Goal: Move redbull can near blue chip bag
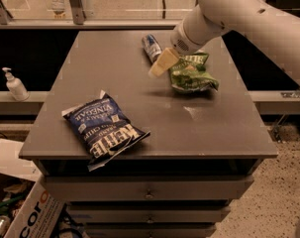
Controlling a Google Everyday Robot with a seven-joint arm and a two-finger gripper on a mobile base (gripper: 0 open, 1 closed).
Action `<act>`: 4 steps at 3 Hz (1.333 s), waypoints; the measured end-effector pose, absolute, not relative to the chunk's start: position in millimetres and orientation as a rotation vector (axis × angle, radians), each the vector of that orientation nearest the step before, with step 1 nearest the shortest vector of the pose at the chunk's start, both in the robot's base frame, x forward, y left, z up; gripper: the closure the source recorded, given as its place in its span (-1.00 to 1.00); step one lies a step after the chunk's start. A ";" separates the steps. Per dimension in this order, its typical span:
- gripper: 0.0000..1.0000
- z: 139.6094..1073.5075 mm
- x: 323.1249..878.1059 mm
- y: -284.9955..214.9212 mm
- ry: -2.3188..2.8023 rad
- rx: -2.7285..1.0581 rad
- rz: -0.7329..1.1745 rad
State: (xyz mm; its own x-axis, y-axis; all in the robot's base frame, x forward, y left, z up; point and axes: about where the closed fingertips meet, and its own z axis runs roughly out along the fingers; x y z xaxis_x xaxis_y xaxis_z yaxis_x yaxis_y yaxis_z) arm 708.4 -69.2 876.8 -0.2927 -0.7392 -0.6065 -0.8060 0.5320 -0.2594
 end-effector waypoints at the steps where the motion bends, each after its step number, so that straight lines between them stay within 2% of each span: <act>1: -1.00 865.3 731.7 -52.5 2.105 -1.203 0.142; 3: -1.00 841.2 776.3 -33.5 2.148 -1.126 0.173; 4: -0.62 831.8 790.1 -32.2 2.171 -1.094 0.193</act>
Offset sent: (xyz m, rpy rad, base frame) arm 0.0753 0.0432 -0.0373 0.0673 0.0434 -0.0979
